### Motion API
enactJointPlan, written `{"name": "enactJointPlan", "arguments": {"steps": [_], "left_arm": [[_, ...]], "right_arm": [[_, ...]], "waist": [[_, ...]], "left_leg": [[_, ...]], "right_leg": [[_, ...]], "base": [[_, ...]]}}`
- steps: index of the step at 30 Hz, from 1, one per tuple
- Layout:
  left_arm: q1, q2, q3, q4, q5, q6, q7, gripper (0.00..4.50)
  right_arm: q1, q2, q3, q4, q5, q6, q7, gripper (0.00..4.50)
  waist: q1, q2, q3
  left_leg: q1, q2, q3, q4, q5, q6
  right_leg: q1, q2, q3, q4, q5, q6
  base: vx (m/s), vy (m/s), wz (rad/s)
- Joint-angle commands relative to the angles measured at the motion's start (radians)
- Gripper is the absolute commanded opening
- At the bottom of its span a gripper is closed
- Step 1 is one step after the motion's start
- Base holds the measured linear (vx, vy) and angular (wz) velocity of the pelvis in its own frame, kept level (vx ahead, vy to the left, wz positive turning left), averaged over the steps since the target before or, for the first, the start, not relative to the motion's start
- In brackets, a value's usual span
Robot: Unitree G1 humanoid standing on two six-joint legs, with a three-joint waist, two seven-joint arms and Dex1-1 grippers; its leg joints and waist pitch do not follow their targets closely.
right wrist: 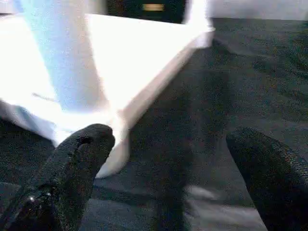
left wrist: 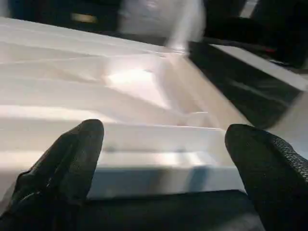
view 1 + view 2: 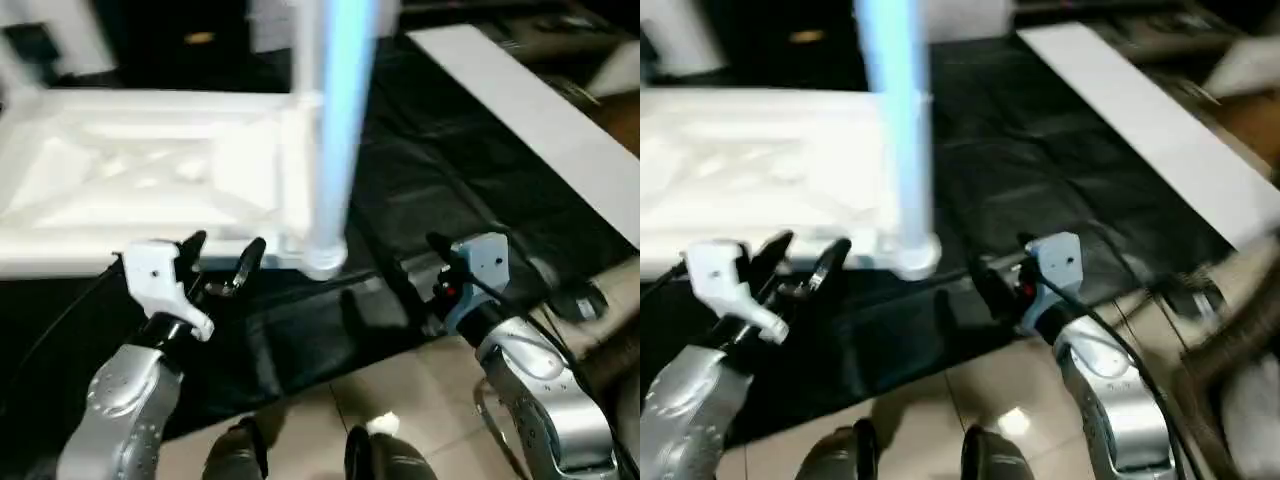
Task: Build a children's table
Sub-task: Rotate table base
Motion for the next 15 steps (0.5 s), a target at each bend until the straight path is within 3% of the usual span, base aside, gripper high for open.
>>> {"name": "enactJointPlan", "arguments": {"steps": [1,2,3,4,5,6,7,8,9,10,11,12,13,15], "left_arm": [[0.000,-0.022,-0.009,-0.043,0.004,0.043,0.031,4.47],[-0.002,-0.020,-0.014,-0.048,0.014,0.056,0.032,4.47],[-0.003,-0.018,-0.017,-0.049,0.019,0.057,0.031,4.47],[0.000,-0.019,-0.024,-0.049,0.046,0.052,0.036,4.47],[0.003,-0.024,-0.019,-0.047,0.045,0.051,0.041,4.47],[0.006,-0.029,-0.019,-0.045,0.042,0.048,0.055,4.47],[0.008,-0.021,-0.024,-0.046,0.049,0.050,0.061,4.47],[0.010,-0.013,-0.029,-0.046,0.056,0.050,0.065,4.47],[0.012,-0.011,-0.031,-0.047,0.057,0.049,0.067,4.47],[0.013,-0.001,-0.035,-0.047,0.064,0.055,0.067,4.47],[0.017,0.004,-0.038,-0.049,0.059,0.053,0.054,4.47],[0.021,0.008,-0.040,-0.051,0.063,0.051,0.045,4.47],[0.024,0.012,-0.041,-0.053,0.068,0.048,0.036,4.47],[0.033,0.004,-0.036,-0.052,0.060,0.035,0.027,4.47]], "right_arm": [[0.017,-0.006,-0.001,-0.040,0.019,0.002,0.004,4.50],[0.024,-0.012,-0.001,-0.042,0.013,-0.011,0.007,4.50],[0.025,-0.014,-0.001,-0.043,0.014,-0.013,0.011,4.50],[0.032,-0.018,-0.009,-0.051,0.018,-0.007,0.016,4.50],[0.036,-0.008,-0.023,-0.051,0.016,-0.002,-0.004,4.50],[0.041,0.004,-0.039,-0.050,0.013,0.001,-0.031,4.50],[0.055,0.005,-0.047,-0.054,-0.002,-0.007,-0.051,4.50],[0.068,0.005,-0.052,-0.061,-0.010,-0.009,-0.063,4.50],[0.079,0.007,-0.058,-0.070,-0.004,0.007,-0.069,4.50],[0.109,0.007,-0.069,-0.100,0.016,0.052,-0.076,4.50],[0.127,0.007,-0.074,-0.114,0.023,0.056,-0.077,4.50],[0.140,0.004,-0.074,-0.122,0.026,0.048,-0.074,4.50],[0.151,0.001,-0.074,-0.128,0.029,0.037,-0.071,4.50],[0.163,-0.003,-0.069,-0.130,0.019,0.019,-0.069,4.50]], "waist": [[0.006,0.039,-0.056],[0.016,0.011,-0.071],[0.032,-0.009,-0.064],[0.014,-0.014,-0.051],[0.006,-0.030,-0.042],[0.010,-0.029,-0.060],[0.014,-0.047,-0.064],[0.026,-0.032,-0.069],[0.030,-0.018,-0.076],[-0.016,0.024,-0.092],[-0.025,0.033,-0.099],[-0.022,0.040,-0.103],[-0.022,0.030,-0.103],[-0.019,0.023,-0.099]], "left_leg": [[0.017,0.090,-0.104,-0.189,-0.824,-0.058],[-0.001,0.006,-0.056,-0.127,-0.666,-0.019],[0.023,-0.039,-0.020,-0.031,-0.537,-0.010],[-0.006,-0.033,-0.014,0.203,-0.123,0.034],[-0.041,-0.035,-0.013,0.210,-0.136,0.037],[-0.050,-0.023,-0.018,0.226,-0.187,0.032],[-0.010,-0.015,-0.021,0.151,-0.246,0.021],[0.005,-0.004,-0.013,0.094,-0.225,0.038],[0.042,0.009,0.003,0.039,-0.193,0.065],[0.136,0.101,-0.032,-0.033,-0.084,0.191],[0.123,0.115,-0.043,-0.030,-0.068,0.204],[0.108,0.095,-0.028,-0.016,-0.084,0.205],[0.088,0.076,-0.015,-0.015,-0.122,0.193],[0.074,0.064,-0.002,-0.017,-0.187,0.167]], "right_leg": [[0.032,-0.004,0.043,0.053,-0.164,-0.100],[0.027,-0.062,0.093,-0.025,-0.251,-0.137],[-0.003,-0.141,0.109,-0.126,-0.540,-0.130],[0.017,-0.284,0.119,-0.228,-0.943,-0.046],[0.030,-0.282,0.130,-0.222,-0.964,0.020],[0.077,-0.317,0.130,-0.191,-0.876,0.033],[0.101,-0.231,0.180,-0.147,-0.698,-0.091],[0.121,-0.189,0.166,-0.130,-0.562,-0.161],[0.102,-0.143,0.139,-0.122,-0.434,-0.208],[0.003,-0.019,0.081,-0.037,-0.113,-0.203],[0.014,-0.033,0.083,-0.027,-0.065,-0.183],[0.022,-0.052,0.088,-0.041,-0.018,-0.179],[0.036,-0.071,0.096,-0.052,-0.008,-0.190],[0.046,-0.086,0.105,-0.063,-0.057,-0.193]], "base": [[-0.020,-0.076,0.65],[-0.009,-0.114,0.79],[-0.076,-0.173,1.11],[-0.062,-0.138,0.73],[-0.026,-0.067,0.53],[0.038,0.006,0.49],[0.038,0.006,0.49],[-0.015,0.015,0.42],[-0.046,0.018,0.37],[-0.046,0.018,0.37],[-0.041,0.057,0.26],[-0.012,0.072,0.02],[-0.012,0.072,0.02],[-0.012,0.026,0.00]]}}
